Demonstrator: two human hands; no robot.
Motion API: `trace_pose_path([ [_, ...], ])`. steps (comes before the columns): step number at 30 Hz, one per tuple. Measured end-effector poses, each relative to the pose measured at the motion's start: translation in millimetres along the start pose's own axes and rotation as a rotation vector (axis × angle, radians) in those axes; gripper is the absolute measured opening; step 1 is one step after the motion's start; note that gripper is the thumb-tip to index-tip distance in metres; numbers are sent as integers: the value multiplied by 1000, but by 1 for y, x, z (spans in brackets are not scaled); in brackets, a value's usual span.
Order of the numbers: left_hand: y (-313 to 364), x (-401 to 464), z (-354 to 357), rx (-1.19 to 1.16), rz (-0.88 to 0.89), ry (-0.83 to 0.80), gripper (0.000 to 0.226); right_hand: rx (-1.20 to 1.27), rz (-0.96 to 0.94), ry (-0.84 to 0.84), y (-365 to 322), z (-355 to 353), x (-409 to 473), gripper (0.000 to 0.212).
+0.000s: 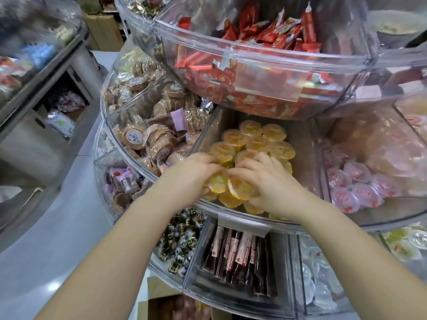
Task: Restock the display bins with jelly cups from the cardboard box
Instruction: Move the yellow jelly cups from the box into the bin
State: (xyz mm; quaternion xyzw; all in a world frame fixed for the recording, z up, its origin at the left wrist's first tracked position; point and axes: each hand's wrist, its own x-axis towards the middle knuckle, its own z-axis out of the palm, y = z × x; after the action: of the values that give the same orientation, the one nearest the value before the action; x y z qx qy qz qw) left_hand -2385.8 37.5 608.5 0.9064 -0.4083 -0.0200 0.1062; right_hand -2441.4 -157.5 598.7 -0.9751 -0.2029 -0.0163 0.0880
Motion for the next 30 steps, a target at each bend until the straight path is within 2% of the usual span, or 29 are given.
trace_pose_path([
  [2,-3,1,-4,93,79,24,48,97,-7,48,1,-1,0,69],
  [6,-13,-8,-9,166,164,133,38,137,-75,131,4,-2,-2,37],
  [9,-21,-13,-7,164,190,189,25,153,-168,185,3,1,-4,18],
  [12,-24,-15,-5,111,210,229,18,164,-226,260,2,1,-5,9],
  [19,-27,-12,-8,97,223,193,24,68,-271,255,4,3,-11,15],
  [24,-24,-14,-4,68,219,266,23,39,-273,275,-1,4,-10,11],
  [30,-17,-10,-13,8,248,142,30,69,-242,238,0,0,-7,10],
])
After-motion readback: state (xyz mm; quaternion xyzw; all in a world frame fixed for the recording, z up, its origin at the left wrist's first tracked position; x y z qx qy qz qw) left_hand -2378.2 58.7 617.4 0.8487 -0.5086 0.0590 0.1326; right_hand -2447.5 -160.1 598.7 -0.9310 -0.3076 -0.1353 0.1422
